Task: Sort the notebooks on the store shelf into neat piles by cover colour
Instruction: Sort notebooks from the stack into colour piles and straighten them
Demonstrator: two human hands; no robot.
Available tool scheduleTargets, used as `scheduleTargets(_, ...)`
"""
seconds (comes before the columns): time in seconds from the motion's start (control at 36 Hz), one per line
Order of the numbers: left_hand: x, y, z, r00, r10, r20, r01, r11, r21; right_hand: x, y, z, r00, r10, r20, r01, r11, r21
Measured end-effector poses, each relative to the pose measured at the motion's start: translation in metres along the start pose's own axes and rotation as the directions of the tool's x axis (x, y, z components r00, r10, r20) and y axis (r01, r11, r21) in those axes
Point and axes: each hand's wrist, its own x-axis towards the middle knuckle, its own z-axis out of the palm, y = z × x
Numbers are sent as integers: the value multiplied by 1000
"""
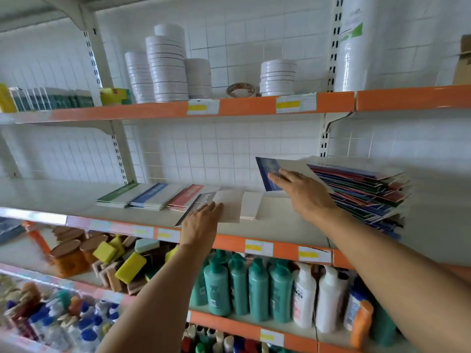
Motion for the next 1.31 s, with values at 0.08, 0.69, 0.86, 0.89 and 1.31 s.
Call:
scheduleTargets(0.08,1,-28,5,1000,3,25,-3,1000,-6,9,-29,9,1000,-22,7,22,1000,-18)
scheduleTargets(0.69,45,-74,49,989,128,80,-125,991,-41,35,-61,81,965,139,223,-134,990,-38)
scheduleTargets(0.86,67,-58,67,978,185,94,-182,983,-38,53,-42,99,967,138,216,-127,990,-62)
scheduleTargets(0.89,70,-56,71,977,189,95,-186,982,-45,55,-39,102,966,138,219,-127,990,-63)
scheduleTargets(1.31,135,-28,127,947,293,135,-276,952,-129,92,-5,130,940,199,276,-178,979,-99)
